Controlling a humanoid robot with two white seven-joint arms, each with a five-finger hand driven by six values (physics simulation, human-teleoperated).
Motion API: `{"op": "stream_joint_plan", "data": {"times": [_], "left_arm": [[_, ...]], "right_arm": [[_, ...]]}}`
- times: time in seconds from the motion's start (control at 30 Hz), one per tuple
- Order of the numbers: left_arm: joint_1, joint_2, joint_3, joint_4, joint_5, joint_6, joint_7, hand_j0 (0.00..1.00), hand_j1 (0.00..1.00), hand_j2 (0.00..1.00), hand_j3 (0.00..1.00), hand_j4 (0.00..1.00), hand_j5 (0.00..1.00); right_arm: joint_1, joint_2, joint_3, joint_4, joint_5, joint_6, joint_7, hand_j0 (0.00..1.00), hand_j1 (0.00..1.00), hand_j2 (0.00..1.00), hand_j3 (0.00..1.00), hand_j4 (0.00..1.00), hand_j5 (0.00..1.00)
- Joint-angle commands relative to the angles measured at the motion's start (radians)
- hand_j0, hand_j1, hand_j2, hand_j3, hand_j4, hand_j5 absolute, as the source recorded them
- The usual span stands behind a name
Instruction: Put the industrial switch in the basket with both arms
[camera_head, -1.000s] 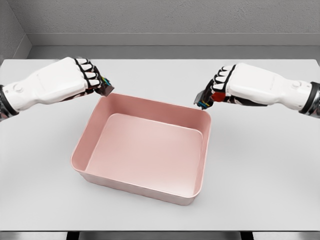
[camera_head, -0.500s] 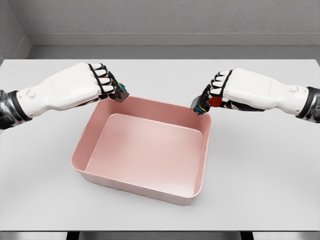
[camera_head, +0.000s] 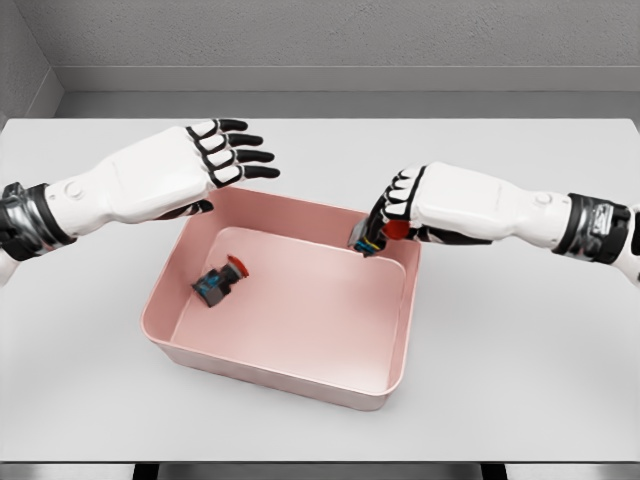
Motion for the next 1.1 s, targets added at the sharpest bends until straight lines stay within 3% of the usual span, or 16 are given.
{"op": "stream_joint_plan", "data": {"times": [0.0, 0.13, 0.27, 0.3, 0.4, 0.6, 0.83, 0.93, 1.07], "left_arm": [[0.000, -0.008, 0.000, -0.003, 0.007, 0.000, 0.001, 1.00, 1.00, 1.00, 1.00, 1.00, 1.00], [-0.003, -0.028, 0.006, -0.003, 0.006, 0.000, 0.001, 1.00, 1.00, 1.00, 1.00, 1.00, 1.00], [0.003, 0.009, 0.022, 0.012, 0.009, 0.000, 0.001, 1.00, 1.00, 1.00, 1.00, 1.00, 1.00], [0.031, 0.024, 0.044, 0.020, 0.009, 0.000, 0.001, 1.00, 1.00, 1.00, 1.00, 1.00, 1.00], [0.107, 0.055, 0.129, 0.026, 0.009, 0.000, 0.001, 1.00, 1.00, 1.00, 1.00, 1.00, 1.00], [0.181, 0.075, 0.213, 0.041, 0.011, 0.000, 0.001, 1.00, 1.00, 1.00, 1.00, 1.00, 1.00], [0.196, 0.084, 0.218, 0.068, 0.003, 0.000, 0.001, 1.00, 1.00, 1.00, 1.00, 1.00, 1.00], [0.209, 0.082, 0.218, 0.066, -0.025, 0.000, 0.001, 1.00, 1.00, 1.00, 1.00, 1.00, 1.00], [0.209, 0.081, 0.218, 0.063, -0.023, 0.000, 0.001, 1.00, 1.00, 1.00, 1.00, 1.00, 1.00]], "right_arm": [[0.000, 0.006, 0.016, 0.000, -0.009, 0.002, -0.001, 0.54, 0.54, 0.54, 0.54, 0.54, 0.54], [-0.002, 0.024, 0.033, 0.000, -0.010, 0.002, -0.001, 0.56, 0.56, 0.56, 0.56, 0.56, 0.56], [-0.006, 0.035, 0.045, 0.000, -0.010, 0.002, -0.017, 0.86, 0.86, 0.86, 0.86, 0.86, 0.86], [-0.009, 0.041, 0.048, 0.000, -0.010, 0.002, -0.029, 0.93, 0.93, 0.93, 0.93, 0.93, 0.93], [-0.038, 0.070, 0.086, 0.001, -0.012, 0.002, -0.032, 0.99, 0.99, 0.99, 0.99, 0.99, 0.99], [-0.051, 0.076, 0.097, 0.001, -0.013, 0.002, -0.032, 0.99, 0.99, 0.99, 0.99, 0.99, 0.99], [-0.020, -0.105, -0.003, 0.006, -0.038, 0.002, -0.032, 1.00, 1.00, 1.00, 1.00, 1.00, 1.00], [0.054, -0.155, -0.090, 0.009, -0.039, 0.002, -0.032, 1.00, 1.00, 1.00, 1.00, 1.00, 1.00], [0.095, -0.189, -0.136, 0.012, -0.047, 0.002, -0.032, 1.00, 1.00, 1.00, 1.00, 1.00, 1.00]]}}
